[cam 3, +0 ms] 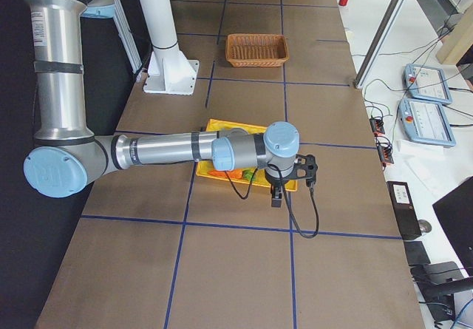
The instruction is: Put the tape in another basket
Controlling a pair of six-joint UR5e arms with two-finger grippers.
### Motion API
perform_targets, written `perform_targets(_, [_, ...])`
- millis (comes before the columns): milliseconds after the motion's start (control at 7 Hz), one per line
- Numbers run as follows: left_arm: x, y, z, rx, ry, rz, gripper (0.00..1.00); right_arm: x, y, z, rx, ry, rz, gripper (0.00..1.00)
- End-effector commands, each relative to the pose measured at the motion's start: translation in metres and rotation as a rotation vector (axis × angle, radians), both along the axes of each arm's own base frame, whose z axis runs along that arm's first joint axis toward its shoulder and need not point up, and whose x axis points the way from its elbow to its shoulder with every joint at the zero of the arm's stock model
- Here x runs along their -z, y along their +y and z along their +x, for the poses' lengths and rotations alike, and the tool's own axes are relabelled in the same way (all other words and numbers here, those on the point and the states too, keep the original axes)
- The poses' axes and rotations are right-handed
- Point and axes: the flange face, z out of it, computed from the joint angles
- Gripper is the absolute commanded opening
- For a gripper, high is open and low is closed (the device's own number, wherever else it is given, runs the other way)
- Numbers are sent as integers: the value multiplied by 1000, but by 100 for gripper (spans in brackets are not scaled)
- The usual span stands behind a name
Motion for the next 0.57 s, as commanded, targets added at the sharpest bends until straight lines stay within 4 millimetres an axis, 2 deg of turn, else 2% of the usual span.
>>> perform_targets(0, [1, 0, 0, -1, 1, 4, 100, 29, -7, -73, 87, -5, 7, 100])
perform_targets(143, [1, 0, 0, -1, 1, 4, 100, 34, -9, -89, 69, 3, -23, 100])
perform_targets(286, [1, 0, 0, 0, 1, 4, 100, 27, -8, -92, 61, -1, -19, 100])
perform_targets(429, [2, 0, 0, 0, 1, 6, 100, 30, -6, -108, 40, -15, -42, 100])
